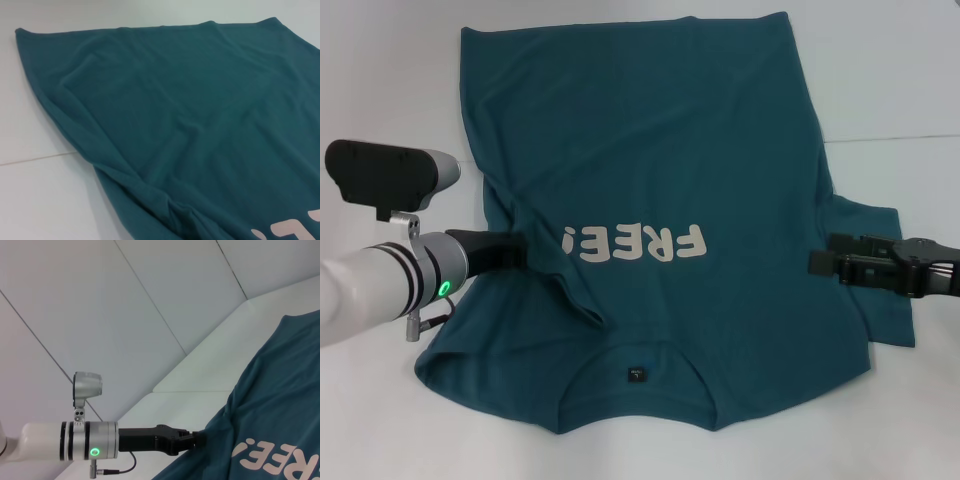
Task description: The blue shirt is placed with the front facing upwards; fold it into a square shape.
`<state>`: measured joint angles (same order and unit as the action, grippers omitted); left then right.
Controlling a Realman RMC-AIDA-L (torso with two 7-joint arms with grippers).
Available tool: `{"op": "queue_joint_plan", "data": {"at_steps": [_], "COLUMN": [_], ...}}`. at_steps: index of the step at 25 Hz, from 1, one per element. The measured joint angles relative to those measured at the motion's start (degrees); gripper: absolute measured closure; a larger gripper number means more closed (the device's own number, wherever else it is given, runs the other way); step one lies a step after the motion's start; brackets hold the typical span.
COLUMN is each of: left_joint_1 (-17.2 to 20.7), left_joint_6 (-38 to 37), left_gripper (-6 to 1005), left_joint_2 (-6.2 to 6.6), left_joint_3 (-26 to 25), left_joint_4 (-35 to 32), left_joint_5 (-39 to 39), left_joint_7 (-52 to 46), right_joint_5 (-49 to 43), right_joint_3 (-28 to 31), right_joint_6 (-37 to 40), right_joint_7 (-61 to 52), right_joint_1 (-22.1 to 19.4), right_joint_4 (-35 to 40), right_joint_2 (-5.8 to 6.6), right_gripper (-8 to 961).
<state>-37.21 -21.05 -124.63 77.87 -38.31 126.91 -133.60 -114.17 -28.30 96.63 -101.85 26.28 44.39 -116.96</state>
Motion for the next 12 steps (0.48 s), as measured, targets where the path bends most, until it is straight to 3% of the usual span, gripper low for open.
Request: {"op": "queue_joint_plan", "data": {"at_steps": [6, 12], "left_joint_1": [-0.1, -0.1], "left_joint_6": [0.0, 0.1], "left_gripper": [876, 995], "left_joint_2": [0.00, 0.00], "left_joint_3": [0.0, 0.0], "left_joint_4": [0.0, -0.5], "left_joint_5": [0.0, 0.5], "left_joint_7": [0.0, 0.0], "right_joint_5": [0.0, 0.0], "right_joint_3": [0.0, 0.0], "right_joint_6": [0.2, 0.3], "right_joint_7": [-0.1, -0.2], "right_joint_1": [0.0, 0.0], "right_joint_4": [0.0, 0.1], "right_joint_2": [0.00, 0.00], "right_gripper": [39, 39]}}
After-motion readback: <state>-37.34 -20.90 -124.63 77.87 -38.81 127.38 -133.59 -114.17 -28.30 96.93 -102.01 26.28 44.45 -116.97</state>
